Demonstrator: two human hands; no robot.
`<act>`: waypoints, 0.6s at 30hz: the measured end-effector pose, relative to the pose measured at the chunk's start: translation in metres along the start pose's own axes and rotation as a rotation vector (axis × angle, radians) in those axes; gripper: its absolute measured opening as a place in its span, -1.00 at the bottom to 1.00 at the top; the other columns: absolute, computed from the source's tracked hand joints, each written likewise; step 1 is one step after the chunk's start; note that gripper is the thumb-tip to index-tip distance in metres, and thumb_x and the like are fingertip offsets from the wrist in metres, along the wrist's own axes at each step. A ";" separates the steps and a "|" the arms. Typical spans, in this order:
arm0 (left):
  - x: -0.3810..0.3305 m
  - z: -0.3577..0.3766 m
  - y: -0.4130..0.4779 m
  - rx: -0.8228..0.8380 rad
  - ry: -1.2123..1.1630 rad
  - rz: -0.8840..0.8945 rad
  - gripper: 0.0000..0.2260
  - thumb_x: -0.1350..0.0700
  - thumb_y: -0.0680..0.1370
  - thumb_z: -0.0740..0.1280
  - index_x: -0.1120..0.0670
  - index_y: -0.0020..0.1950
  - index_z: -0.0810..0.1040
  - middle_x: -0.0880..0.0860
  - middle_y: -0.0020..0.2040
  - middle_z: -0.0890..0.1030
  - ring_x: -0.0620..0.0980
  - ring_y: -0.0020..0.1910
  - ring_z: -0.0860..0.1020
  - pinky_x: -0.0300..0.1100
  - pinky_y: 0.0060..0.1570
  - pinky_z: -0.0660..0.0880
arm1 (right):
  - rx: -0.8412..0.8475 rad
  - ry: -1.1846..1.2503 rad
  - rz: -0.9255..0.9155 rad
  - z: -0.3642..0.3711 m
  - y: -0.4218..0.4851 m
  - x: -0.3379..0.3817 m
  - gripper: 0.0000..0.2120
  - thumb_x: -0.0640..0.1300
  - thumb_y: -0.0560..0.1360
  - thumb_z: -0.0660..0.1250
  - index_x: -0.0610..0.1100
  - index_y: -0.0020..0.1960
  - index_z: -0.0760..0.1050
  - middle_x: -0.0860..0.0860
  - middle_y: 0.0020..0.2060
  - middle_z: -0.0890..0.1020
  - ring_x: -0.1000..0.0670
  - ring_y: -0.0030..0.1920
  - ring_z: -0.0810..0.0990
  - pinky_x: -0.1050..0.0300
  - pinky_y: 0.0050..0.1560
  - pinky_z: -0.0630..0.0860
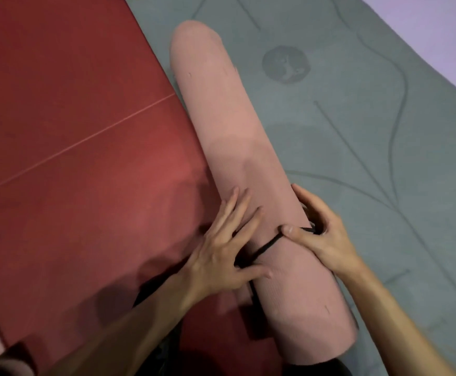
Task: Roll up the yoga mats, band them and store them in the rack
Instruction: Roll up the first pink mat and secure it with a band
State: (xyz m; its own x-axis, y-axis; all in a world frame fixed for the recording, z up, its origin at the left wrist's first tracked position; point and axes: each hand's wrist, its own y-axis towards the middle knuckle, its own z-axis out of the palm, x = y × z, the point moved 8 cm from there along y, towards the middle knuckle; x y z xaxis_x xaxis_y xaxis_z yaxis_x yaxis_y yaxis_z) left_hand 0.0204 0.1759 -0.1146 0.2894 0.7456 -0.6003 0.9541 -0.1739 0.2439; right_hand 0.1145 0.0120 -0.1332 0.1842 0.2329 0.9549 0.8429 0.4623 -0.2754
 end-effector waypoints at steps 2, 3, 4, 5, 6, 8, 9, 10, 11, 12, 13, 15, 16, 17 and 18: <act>0.001 -0.002 0.001 -0.044 0.021 0.036 -0.35 -0.20 0.65 0.30 0.25 0.56 0.36 0.34 0.60 0.23 0.36 0.63 0.13 0.33 0.54 0.23 | -0.056 -0.043 0.006 -0.001 0.007 0.007 -0.33 0.08 0.36 0.67 0.04 0.39 0.52 0.21 0.28 0.65 0.13 0.32 0.60 0.23 0.30 0.52; -0.001 -0.005 0.004 -0.088 0.033 0.062 -0.45 -0.11 0.68 0.29 0.25 0.52 0.43 0.34 0.57 0.30 0.35 0.61 0.20 0.32 0.51 0.30 | -0.087 -0.055 0.017 -0.003 0.012 0.009 -0.39 0.08 0.37 0.64 0.03 0.36 0.55 0.20 0.24 0.67 0.13 0.28 0.63 0.22 0.28 0.53; -0.003 -0.008 0.008 -0.135 0.053 0.088 -0.54 -0.03 0.70 0.30 0.26 0.47 0.50 0.34 0.53 0.37 0.35 0.58 0.27 0.31 0.47 0.36 | -0.114 -0.054 0.031 -0.005 0.016 0.011 -0.43 0.08 0.37 0.59 0.00 0.34 0.57 0.18 0.22 0.68 0.13 0.25 0.65 0.19 0.27 0.54; -0.006 -0.009 0.012 -0.181 0.082 0.106 -0.62 0.04 0.71 0.32 0.28 0.42 0.55 0.33 0.50 0.42 0.35 0.55 0.32 0.30 0.43 0.41 | -0.132 -0.052 0.042 -0.008 0.019 0.014 -0.45 0.09 0.38 0.55 -0.02 0.32 0.59 0.15 0.20 0.69 0.13 0.23 0.66 0.15 0.28 0.55; -0.011 -0.010 0.016 -0.222 0.111 0.115 -0.67 0.10 0.70 0.34 0.28 0.37 0.59 0.32 0.46 0.47 0.35 0.53 0.37 0.29 0.39 0.45 | -0.143 -0.059 0.050 -0.011 0.020 0.016 -0.46 0.11 0.39 0.52 -0.04 0.32 0.60 0.14 0.19 0.70 0.12 0.22 0.66 0.13 0.29 0.56; -0.022 -0.012 0.024 -0.287 0.146 0.137 -0.74 0.17 0.68 0.39 0.28 0.30 0.65 0.28 0.41 0.55 0.33 0.48 0.44 0.28 0.34 0.50 | -0.159 -0.087 0.057 -0.019 0.014 0.018 -0.47 0.15 0.41 0.54 -0.01 0.33 0.60 0.16 0.19 0.70 0.12 0.24 0.65 0.12 0.33 0.55; -0.028 -0.012 0.028 -0.306 0.147 0.152 -0.76 0.18 0.67 0.40 0.28 0.27 0.67 0.26 0.38 0.57 0.32 0.47 0.46 0.28 0.32 0.51 | -0.151 -0.101 0.051 -0.021 0.007 0.019 -0.44 0.17 0.42 0.58 0.03 0.35 0.58 0.20 0.22 0.68 0.16 0.27 0.63 0.15 0.35 0.53; -0.032 -0.012 0.032 -0.317 0.136 0.161 -0.78 0.18 0.66 0.41 0.27 0.25 0.68 0.23 0.37 0.59 0.31 0.46 0.47 0.28 0.32 0.51 | -0.122 -0.126 0.040 -0.021 0.001 0.019 -0.37 0.20 0.39 0.60 0.08 0.40 0.52 0.25 0.27 0.64 0.22 0.32 0.58 0.23 0.36 0.49; -0.033 -0.012 0.037 -0.318 0.115 0.156 -0.78 0.17 0.66 0.42 0.26 0.24 0.69 0.22 0.37 0.60 0.30 0.46 0.47 0.29 0.32 0.50 | -0.080 -0.168 0.024 -0.018 -0.005 0.020 -0.25 0.23 0.34 0.59 0.11 0.47 0.44 0.28 0.35 0.59 0.27 0.37 0.51 0.31 0.38 0.43; -0.032 -0.012 0.041 -0.311 0.082 0.134 -0.77 0.17 0.66 0.42 0.26 0.25 0.68 0.21 0.39 0.59 0.28 0.47 0.46 0.29 0.34 0.48 | -0.039 -0.214 0.009 -0.015 -0.008 0.020 -0.13 0.25 0.31 0.58 0.10 0.54 0.37 0.27 0.43 0.52 0.30 0.43 0.43 0.37 0.41 0.35; -0.030 -0.012 0.044 -0.300 0.041 0.098 -0.74 0.17 0.66 0.41 0.28 0.29 0.65 0.21 0.42 0.56 0.25 0.50 0.44 0.29 0.38 0.45 | -0.016 -0.241 0.004 -0.013 -0.008 0.019 -0.06 0.26 0.32 0.59 0.07 0.59 0.31 0.25 0.49 0.45 0.32 0.46 0.38 0.41 0.42 0.30; -0.022 -0.005 0.040 -0.245 -0.033 -0.004 -0.60 0.10 0.68 0.36 0.32 0.44 0.52 0.25 0.53 0.43 0.21 0.59 0.32 0.27 0.49 0.34 | -0.006 -0.234 0.012 -0.013 -0.004 0.019 -0.07 0.19 0.37 0.61 0.01 0.62 0.28 0.23 0.52 0.40 0.37 0.47 0.34 0.49 0.40 0.25; -0.018 0.000 0.034 -0.200 -0.038 -0.053 -0.49 0.02 0.68 0.33 0.32 0.52 0.41 0.26 0.59 0.33 0.21 0.63 0.23 0.25 0.56 0.24 | -0.004 -0.237 0.013 -0.013 -0.002 0.021 -0.08 0.15 0.36 0.58 0.01 0.62 0.28 0.24 0.52 0.39 0.38 0.47 0.32 0.50 0.40 0.23; -0.014 0.006 0.025 -0.155 -0.019 -0.091 -0.37 -0.09 0.67 0.32 0.31 0.58 0.31 0.27 0.63 0.23 0.20 0.66 0.14 0.20 0.61 0.14 | 0.001 -0.243 0.018 -0.015 0.000 0.021 -0.09 0.13 0.35 0.55 0.02 0.62 0.28 0.25 0.52 0.38 0.39 0.47 0.31 0.49 0.42 0.22; -0.009 0.011 0.013 -0.120 -0.005 -0.121 -0.28 -0.18 0.66 0.29 0.30 0.61 0.23 0.27 0.65 0.16 0.19 0.67 0.08 0.14 0.64 0.07 | -0.004 -0.249 0.032 -0.019 0.001 0.020 -0.11 0.13 0.36 0.53 0.04 0.62 0.29 0.26 0.52 0.38 0.38 0.48 0.30 0.46 0.45 0.21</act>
State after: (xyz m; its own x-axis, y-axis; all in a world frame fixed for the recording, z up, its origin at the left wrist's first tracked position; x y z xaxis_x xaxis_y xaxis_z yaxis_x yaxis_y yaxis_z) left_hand 0.0315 0.1595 -0.1147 0.1736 0.7531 -0.6346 0.9660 -0.0049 0.2585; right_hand 0.1281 0.0009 -0.1123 0.0808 0.4515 0.8886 0.8405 0.4483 -0.3042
